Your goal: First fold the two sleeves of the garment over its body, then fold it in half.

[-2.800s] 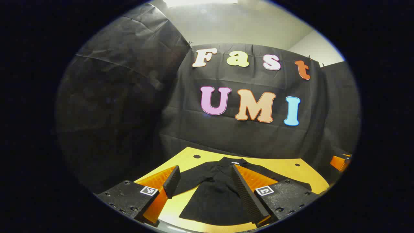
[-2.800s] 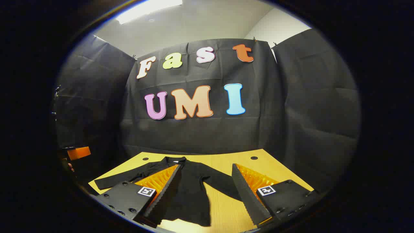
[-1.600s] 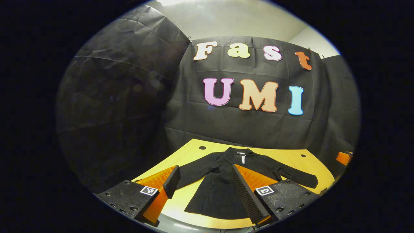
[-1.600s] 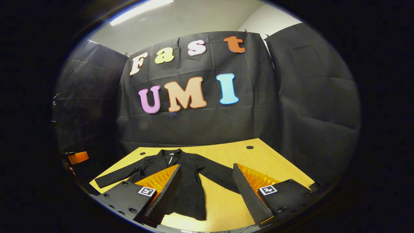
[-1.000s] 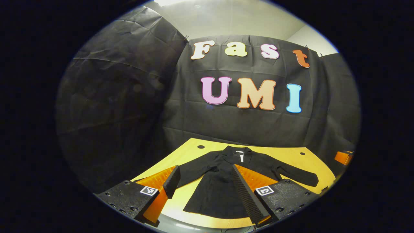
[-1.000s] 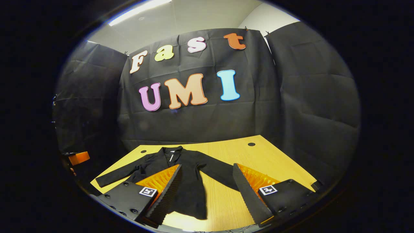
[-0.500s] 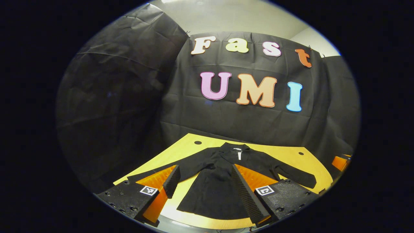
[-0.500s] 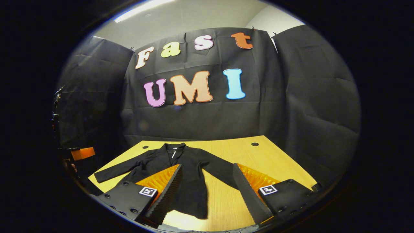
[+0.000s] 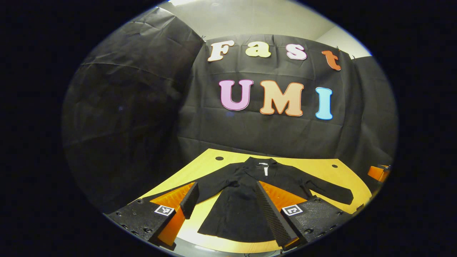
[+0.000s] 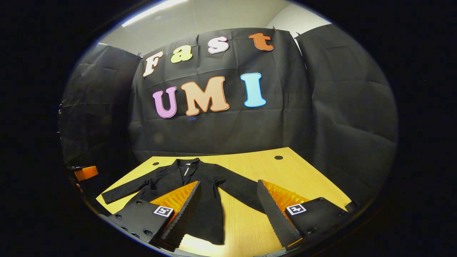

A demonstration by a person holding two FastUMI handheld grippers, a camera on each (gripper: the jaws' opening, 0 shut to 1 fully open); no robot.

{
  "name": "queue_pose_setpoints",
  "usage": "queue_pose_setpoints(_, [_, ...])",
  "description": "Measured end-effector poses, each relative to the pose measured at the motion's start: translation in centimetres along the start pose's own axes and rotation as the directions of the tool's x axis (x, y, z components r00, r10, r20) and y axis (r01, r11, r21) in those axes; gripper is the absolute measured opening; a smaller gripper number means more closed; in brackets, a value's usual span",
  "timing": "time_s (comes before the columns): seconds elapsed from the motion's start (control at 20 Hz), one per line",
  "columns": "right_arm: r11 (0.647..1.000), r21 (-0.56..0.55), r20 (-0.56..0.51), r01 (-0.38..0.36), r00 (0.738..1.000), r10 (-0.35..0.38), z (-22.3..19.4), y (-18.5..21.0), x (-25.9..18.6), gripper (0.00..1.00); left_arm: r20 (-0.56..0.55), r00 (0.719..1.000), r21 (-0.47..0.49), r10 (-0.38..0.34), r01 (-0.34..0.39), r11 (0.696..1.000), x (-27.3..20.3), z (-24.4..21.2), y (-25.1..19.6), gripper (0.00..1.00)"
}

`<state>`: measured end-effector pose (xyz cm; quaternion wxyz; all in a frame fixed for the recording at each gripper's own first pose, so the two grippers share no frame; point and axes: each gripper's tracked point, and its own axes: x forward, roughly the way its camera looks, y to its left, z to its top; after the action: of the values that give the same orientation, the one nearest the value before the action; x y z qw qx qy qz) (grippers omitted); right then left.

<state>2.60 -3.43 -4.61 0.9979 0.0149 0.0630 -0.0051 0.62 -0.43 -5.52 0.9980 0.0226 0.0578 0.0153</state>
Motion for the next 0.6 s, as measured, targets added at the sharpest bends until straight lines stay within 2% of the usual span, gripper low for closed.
queue_pose_setpoints(0.05, [1.000, -0.006, 0.002, 0.001, 1.000, -0.001, 0.1, -0.3, 0.4, 0.96, -0.001, 1.000, -0.003, 0.011, -0.011, 1.000, -0.1, 0.0, 0.2, 0.93])
queue_pose_setpoints(0.1, [1.000, -0.011, 0.003, 0.003, 1.000, -0.003, 0.3, -0.8, 0.9, 1.00, -0.001, 1.000, -0.004, 0.023, -0.023, 1.000, -0.2, 0.0, 0.5, 0.93])
queue_pose_setpoints(0.2, [1.000, -0.023, -0.009, 0.008, 1.000, -0.008, 0.1, -1.8, 2.0, 0.96, -0.002, 0.999, -0.002, 0.048, -0.048, 0.999, -0.6, -0.2, 1.0, 0.92])
queue_pose_setpoints(0.25, [0.999, -0.029, -0.012, 0.014, 1.000, -0.015, 0.2, -2.5, 2.5, 0.98, -0.001, 0.998, 0.002, 0.065, -0.065, 0.998, -0.8, -0.2, 1.4, 0.92])
queue_pose_setpoints(0.6, [0.998, -0.034, -0.063, 0.062, 0.996, -0.064, -1.1, -8.0, 7.5, 0.99, 0.002, 0.983, 0.013, 0.184, -0.184, 0.983, -2.0, -0.2, 3.7, 0.92])
